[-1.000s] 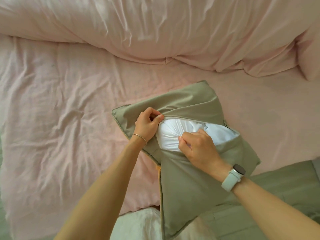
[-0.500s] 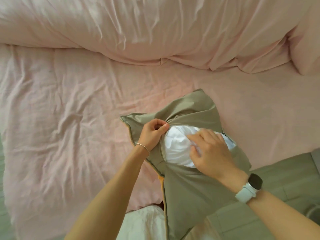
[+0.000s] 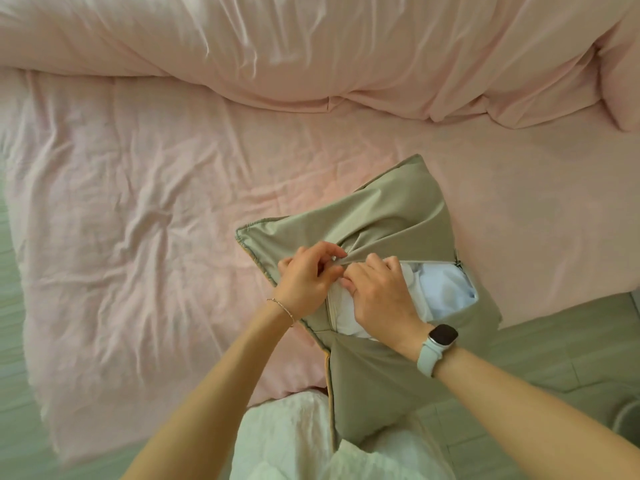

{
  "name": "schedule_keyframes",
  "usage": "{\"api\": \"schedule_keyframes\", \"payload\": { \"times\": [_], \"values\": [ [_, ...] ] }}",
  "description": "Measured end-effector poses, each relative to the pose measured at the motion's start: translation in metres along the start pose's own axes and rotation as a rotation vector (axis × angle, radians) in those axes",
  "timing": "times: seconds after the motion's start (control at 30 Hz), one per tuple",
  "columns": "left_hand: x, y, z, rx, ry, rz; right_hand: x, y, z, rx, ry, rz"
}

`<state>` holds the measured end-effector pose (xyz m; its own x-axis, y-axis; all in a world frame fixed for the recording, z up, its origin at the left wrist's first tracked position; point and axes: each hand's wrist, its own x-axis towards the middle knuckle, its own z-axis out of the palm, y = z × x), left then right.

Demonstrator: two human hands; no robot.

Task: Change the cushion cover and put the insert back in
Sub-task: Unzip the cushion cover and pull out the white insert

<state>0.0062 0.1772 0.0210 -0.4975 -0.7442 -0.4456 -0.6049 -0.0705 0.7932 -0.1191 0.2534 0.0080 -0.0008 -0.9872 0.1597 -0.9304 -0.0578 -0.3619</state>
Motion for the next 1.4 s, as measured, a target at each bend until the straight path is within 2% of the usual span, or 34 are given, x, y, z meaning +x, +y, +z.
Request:
{"api": "schedule_keyframes", "payload": {
  "times": [0.07, 0.23, 0.37, 0.5, 0.6, 0.67, 0.8, 0.9, 1.0, 1.1, 1.17, 1.27, 1.4],
  "values": [
    [-0.002, 0.008, 0.001, 0.101, 0.049, 0.052, -0.004, 0.002, -0.014, 0.094, 0.012, 0.018],
    [0.005, 0.025, 0.013, 0.111, 0.119, 0.084, -0.013, 0.014, -0.045, 0.288, 0.013, 0.148],
    [0.014, 0.028, 0.011, 0.014, 0.132, 0.043, -0.024, 0.018, -0.061, 0.434, 0.003, 0.262],
    [0.016, 0.034, 0.016, -0.027, 0.112, 0.02, -0.032, 0.017, -0.082, 0.473, 0.032, 0.308],
    [0.019, 0.041, 0.017, -0.049, 0.059, -0.014, -0.041, 0.024, -0.088, 0.461, 0.004, 0.355],
    [0.022, 0.045, 0.013, -0.208, 0.01, -0.067, -0.035, 0.028, -0.087, 0.409, -0.059, 0.382],
    [0.022, 0.049, -0.003, -0.494, -0.081, -0.263, -0.007, 0.017, -0.08, 0.075, -0.017, 0.136],
    [0.019, 0.049, -0.009, -0.482, -0.104, -0.315, 0.004, -0.005, -0.069, 0.067, -0.09, 0.119],
    [0.018, 0.047, -0.011, -0.478, -0.043, -0.343, -0.003, -0.011, -0.059, 0.08, -0.086, 0.268],
    [0.016, 0.052, -0.014, -0.684, 0.039, -0.374, -0.003, -0.01, -0.065, 0.328, -0.059, 0.63],
    [0.014, 0.064, -0.015, -0.822, 0.084, -0.345, 0.011, -0.008, -0.067, 0.483, -0.049, 0.753],
    [0.011, 0.083, -0.023, -1.051, 0.166, -0.254, 0.049, -0.009, -0.079, 0.52, 0.089, 0.637],
    [0.005, 0.096, -0.04, -1.344, 0.279, -0.104, 0.091, -0.014, -0.104, 0.485, 0.261, 0.303]
  ]
}}
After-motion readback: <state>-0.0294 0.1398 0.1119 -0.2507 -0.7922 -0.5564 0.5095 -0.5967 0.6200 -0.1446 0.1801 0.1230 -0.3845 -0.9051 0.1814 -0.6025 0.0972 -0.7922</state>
